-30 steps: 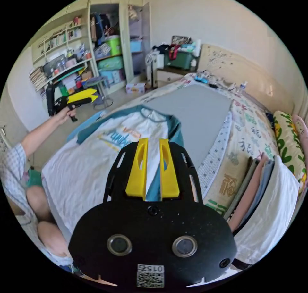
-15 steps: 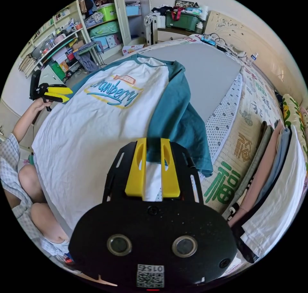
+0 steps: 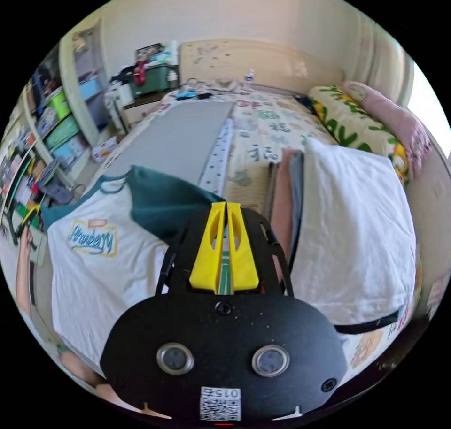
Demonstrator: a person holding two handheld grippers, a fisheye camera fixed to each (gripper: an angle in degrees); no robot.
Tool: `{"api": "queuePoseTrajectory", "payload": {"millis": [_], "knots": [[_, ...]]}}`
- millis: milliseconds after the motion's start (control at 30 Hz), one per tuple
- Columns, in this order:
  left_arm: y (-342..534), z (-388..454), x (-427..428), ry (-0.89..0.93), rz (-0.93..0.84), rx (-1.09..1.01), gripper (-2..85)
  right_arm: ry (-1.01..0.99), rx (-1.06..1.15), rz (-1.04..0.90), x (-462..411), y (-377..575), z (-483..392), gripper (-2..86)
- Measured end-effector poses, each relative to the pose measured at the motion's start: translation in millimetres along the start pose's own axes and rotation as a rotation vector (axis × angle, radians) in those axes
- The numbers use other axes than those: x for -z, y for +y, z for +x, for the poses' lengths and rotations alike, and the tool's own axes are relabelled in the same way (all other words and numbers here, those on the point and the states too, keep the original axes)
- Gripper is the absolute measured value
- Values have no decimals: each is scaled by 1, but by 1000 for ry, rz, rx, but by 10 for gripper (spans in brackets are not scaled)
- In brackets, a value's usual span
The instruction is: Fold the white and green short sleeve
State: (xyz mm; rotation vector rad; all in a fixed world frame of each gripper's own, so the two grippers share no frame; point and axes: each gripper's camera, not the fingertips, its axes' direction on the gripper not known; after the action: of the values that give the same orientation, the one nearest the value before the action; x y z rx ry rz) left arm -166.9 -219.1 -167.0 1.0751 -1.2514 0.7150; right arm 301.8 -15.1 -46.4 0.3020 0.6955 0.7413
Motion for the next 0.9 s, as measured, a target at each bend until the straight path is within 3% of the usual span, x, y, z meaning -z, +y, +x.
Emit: {"api": "queuePoseTrajectory", "payload": {"millis": [67, 133, 300, 433, 700, 900], "knots": [[8, -7, 2, 80, -30, 33, 88, -16, 8, 18, 3, 12, 1, 45], [33, -13, 27, 284, -27, -10, 108, -156, 153, -52, 7, 41, -10, 68], [109, -18, 112, 589, -104, -195, 105, -473, 317, -175, 50, 163, -18, 90], [167, -39, 172, 730, -177, -147, 108, -498, 287, -278, 72, 257, 8, 97], [190, -40, 208, 785, -256, -130, 110, -477, 245, -398, 68, 330, 21, 108], [194, -41, 208, 752, -340, -75, 118, -497, 187, -359, 67, 350, 30, 41]]}}
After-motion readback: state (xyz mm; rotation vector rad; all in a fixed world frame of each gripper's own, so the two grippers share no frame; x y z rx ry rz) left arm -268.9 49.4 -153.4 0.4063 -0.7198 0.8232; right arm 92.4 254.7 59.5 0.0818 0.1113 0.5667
